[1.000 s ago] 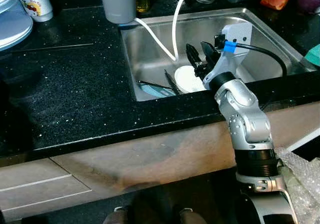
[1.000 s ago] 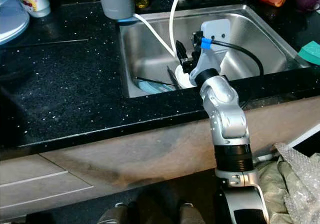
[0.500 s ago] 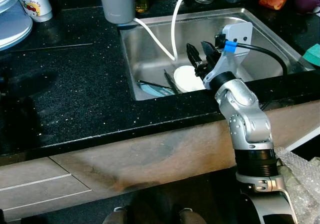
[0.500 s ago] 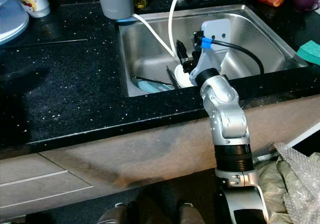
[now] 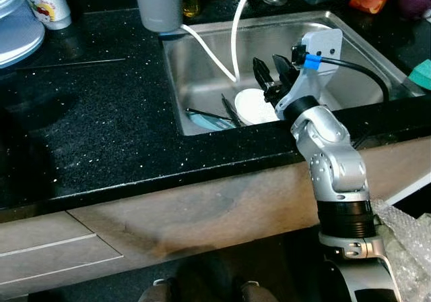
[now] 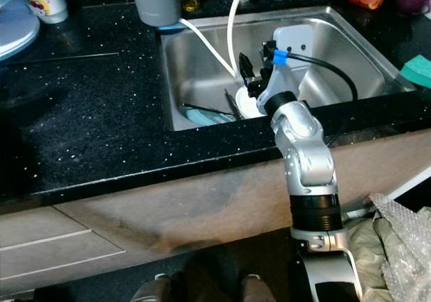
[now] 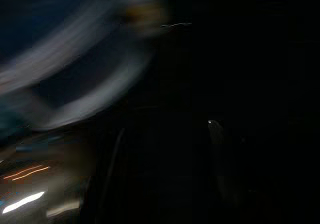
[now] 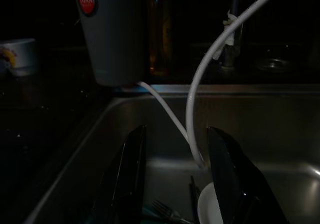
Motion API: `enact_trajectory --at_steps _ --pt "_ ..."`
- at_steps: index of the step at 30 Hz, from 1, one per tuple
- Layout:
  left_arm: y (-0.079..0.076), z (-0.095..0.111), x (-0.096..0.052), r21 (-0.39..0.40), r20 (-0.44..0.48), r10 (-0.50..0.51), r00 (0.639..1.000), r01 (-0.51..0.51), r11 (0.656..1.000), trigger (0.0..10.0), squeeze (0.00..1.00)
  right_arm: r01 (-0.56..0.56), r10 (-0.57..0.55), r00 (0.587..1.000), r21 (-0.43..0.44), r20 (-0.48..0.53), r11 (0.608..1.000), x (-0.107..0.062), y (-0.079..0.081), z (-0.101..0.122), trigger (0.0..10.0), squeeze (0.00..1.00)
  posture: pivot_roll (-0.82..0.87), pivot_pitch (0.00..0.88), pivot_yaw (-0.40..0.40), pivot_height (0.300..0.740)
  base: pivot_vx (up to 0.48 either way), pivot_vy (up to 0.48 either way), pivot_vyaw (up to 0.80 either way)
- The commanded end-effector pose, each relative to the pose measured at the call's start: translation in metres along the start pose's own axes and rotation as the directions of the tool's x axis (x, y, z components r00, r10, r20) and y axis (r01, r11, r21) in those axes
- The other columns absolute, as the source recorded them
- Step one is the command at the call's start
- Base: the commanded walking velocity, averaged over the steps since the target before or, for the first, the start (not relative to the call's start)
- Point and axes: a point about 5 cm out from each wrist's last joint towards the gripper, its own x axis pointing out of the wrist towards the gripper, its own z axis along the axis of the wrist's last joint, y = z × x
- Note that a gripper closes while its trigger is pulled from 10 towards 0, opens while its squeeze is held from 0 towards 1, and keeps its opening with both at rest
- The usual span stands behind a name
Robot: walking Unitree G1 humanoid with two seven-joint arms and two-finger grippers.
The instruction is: Kitchen organization
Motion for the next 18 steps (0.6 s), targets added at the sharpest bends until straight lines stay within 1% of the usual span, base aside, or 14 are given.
enact_trajectory --at_steps 1,2,3,5,6,7,8,9,10,12,13,15,16,18 --pt "-0.017 -0.008 0.0 -0.03 -0.043 -0.089 0.995 0.088 0.996 4.4 0.0 -0.003 0.003 1.0 0.009 0.004 1.0 0.001 0.0 -0.001 10.0 0.0 0.05 0.156 -0.01 0.74 0.0 0.0 0.0" --pt "-0.017 -0.008 0.0 -0.03 -0.043 -0.089 0.995 0.088 0.996 4.4 0.0 -0.003 0.003 1.0 0.009 0.004 1.0 0.001 0.0 -0.001 10.0 0.0 0.05 0.156 -0.01 0.74 0.0 0.0 0.0" --pt "-0.019 -0.012 0.0 -0.036 -0.062 -0.087 0.994 0.085 0.996 0.0 0.0 -0.002 0.002 1.0 0.009 0.005 1.0 0.001 0.0 -0.001 10.0 0.0 0.05 0.156 -0.01 0.74 0.0 0.0 0.0" --pt "-0.022 -0.017 0.0 -0.034 -0.086 -0.09 0.992 0.087 0.996 0.0 0.0 -0.001 0.001 1.0 0.009 0.006 1.0 0.001 0.0 0.0 10.0 0.0 0.05 0.156 -0.008 0.74 0.0 0.0 0.0" --pt "-0.024 -0.022 0.0 -0.016 -0.115 -0.09 0.989 0.088 0.996 4.9 0.0 0.0 0.0 1.0 0.008 0.006 1.0 0.001 -0.001 0.0 10.0 0.0 0.05 0.156 -0.007 0.74 0.0 0.0 0.0" --pt "-0.024 -0.022 0.0 -0.016 -0.115 -0.09 0.989 0.088 0.996 4.9 0.0 0.0 0.0 1.0 0.008 0.006 1.0 0.001 -0.001 0.0 10.0 0.0 0.05 0.156 -0.007 0.74 0.0 0.0 0.0" --pt "-0.025 -0.03 -0.001 0.009 -0.157 -0.083 0.984 0.085 0.996 10.0 0.0 0.002 -0.002 1.0 0.008 0.005 1.0 0.001 -0.002 -0.001 10.0 0.0 0.05 0.156 -0.005 0.74 0.0 0.0 0.0" --pt "-0.025 -0.03 -0.001 0.009 -0.157 -0.083 0.984 0.085 0.996 10.0 0.0 0.002 -0.002 1.0 0.008 0.005 1.0 0.001 -0.002 -0.001 10.0 0.0 0.05 0.156 -0.005 0.74 0.0 0.0 0.0" --pt "-0.022 -0.038 -0.001 0.026 -0.206 -0.043 0.978 0.049 0.998 10.0 0.0 0.003 -0.003 1.0 0.007 0.004 1.0 0.0 -0.002 -0.001 10.0 0.0 0.05 0.157 -0.004 0.74 0.0 0.0 0.0" --pt "-0.01 -0.049 -0.003 0.071 -0.266 0.061 0.962 -0.044 0.997 10.0 0.0 0.005 -0.005 1.0 0.008 0.003 1.0 0.0 -0.002 -0.001 10.0 0.0 0.05 0.158 -0.004 0.74 0.0 0.0 0.0" --pt "-0.005 -0.052 -0.003 0.07 -0.277 0.09 0.957 -0.073 0.995 10.0 0.0 0.006 -0.006 1.0 0.009 0.002 1.0 0.0 -0.002 -0.001 10.0 0.0 0.06 0.159 -0.005 0.74 0.0 0.0 0.0" --pt "-0.002 -0.053 -0.004 0.067 -0.283 0.104 0.953 -0.088 0.994 10.0 0.0 0.006 -0.006 1.0 0.009 0.002 1.0 0.0 -0.002 -0.002 10.0 0.0 0.06 0.159 -0.005 0.74 0.0 0.0 0.0" --pt "0.001 -0.054 -0.005 0.069 -0.294 0.119 0.949 -0.103 0.992 10.0 1.0 0.006 -0.006 1.0 0.01 0.002 1.0 0.0 -0.002 -0.002 10.0 0.0 0.05 0.16 -0.005 0.74 0.0 0.0 0.0" --pt "0.007 -0.056 -0.007 0.083 -0.309 0.159 0.938 -0.14 0.987 10.0 1.0 0.005 -0.005 1.0 0.012 0.002 1.0 0.001 -0.002 -0.002 10.0 0.0 0.06 0.16 -0.007 0.74 0.0 0.0 0.0"
